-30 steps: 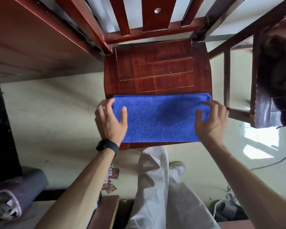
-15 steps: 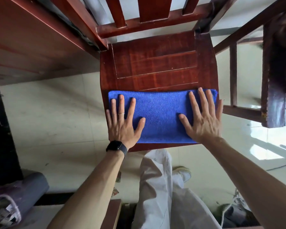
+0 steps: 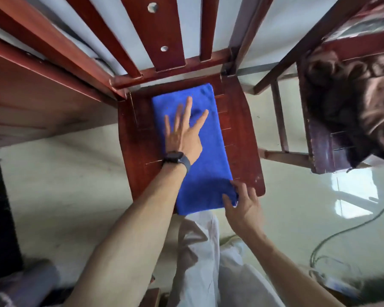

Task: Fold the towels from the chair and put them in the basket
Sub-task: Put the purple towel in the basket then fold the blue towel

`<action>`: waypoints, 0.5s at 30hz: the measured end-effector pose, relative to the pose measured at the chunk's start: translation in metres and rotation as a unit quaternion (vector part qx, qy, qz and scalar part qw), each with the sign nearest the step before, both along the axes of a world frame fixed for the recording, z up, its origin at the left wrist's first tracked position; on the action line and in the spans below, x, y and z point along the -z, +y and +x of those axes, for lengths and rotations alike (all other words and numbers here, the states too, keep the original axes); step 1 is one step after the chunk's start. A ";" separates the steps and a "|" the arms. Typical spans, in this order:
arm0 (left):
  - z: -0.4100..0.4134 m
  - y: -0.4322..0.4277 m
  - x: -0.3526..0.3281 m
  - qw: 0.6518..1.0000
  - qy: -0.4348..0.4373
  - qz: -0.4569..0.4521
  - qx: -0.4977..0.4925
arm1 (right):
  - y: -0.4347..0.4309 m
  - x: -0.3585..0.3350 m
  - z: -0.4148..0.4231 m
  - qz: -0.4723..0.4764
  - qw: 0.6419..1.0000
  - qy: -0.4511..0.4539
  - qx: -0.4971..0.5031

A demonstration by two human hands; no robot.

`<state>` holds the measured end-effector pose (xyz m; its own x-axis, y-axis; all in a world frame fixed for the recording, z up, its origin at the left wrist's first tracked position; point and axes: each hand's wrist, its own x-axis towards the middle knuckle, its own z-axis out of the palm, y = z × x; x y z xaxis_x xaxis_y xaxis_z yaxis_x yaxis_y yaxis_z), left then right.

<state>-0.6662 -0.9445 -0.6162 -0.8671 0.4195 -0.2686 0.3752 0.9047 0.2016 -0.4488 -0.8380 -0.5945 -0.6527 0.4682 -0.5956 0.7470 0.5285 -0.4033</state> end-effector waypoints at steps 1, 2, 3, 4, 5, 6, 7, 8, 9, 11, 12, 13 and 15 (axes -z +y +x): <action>0.015 -0.002 -0.002 0.996 0.006 0.037 -0.077 | 0.002 0.001 -0.001 -0.022 0.999 -0.004 0.047; 0.031 -0.008 -0.005 0.985 0.014 0.079 -0.155 | 0.005 0.002 -0.002 -0.034 0.996 -0.008 0.082; 0.050 -0.017 -0.008 0.965 0.022 0.119 -0.231 | 0.009 0.003 -0.003 -0.041 0.994 -0.016 0.103; 0.072 -0.027 -0.010 0.942 0.024 0.145 -0.302 | 0.012 0.004 -0.005 -0.047 0.992 -0.031 0.111; 0.094 -0.038 -0.013 0.919 0.014 0.155 -0.362 | 0.016 0.004 -0.007 -0.055 0.991 -0.049 0.112; 0.115 -0.049 -0.016 0.899 -0.013 0.158 -0.408 | 0.019 0.004 -0.009 -0.063 0.990 -0.068 0.107; 0.134 -0.058 -0.016 0.879 -0.056 0.160 -0.445 | 0.022 0.003 -0.012 -0.070 0.989 -0.086 0.100; 0.150 -0.067 -0.016 0.858 -0.109 0.162 -0.476 | 0.024 0.001 -0.014 -0.074 0.988 -0.099 0.091; 0.163 -0.073 -0.016 0.838 -0.159 0.161 -0.496 | 0.027 0.000 -0.015 -0.077 0.988 -0.105 0.080; 0.179 -0.078 -0.021 0.826 -0.206 0.166 -0.498 | 0.029 -0.003 -0.015 -0.084 0.988 -0.109 0.064; 0.184 -0.079 -0.024 0.829 -0.206 0.174 -0.490 | 0.030 -0.005 -0.014 -0.088 0.988 -0.112 0.064; 0.187 -0.079 -0.026 0.835 -0.200 0.180 -0.481 | 0.031 -0.007 -0.013 -0.092 0.987 -0.110 0.069; 0.191 -0.079 -0.029 0.840 -0.196 0.181 -0.473 | 0.029 -0.008 -0.008 -0.099 0.987 -0.098 0.079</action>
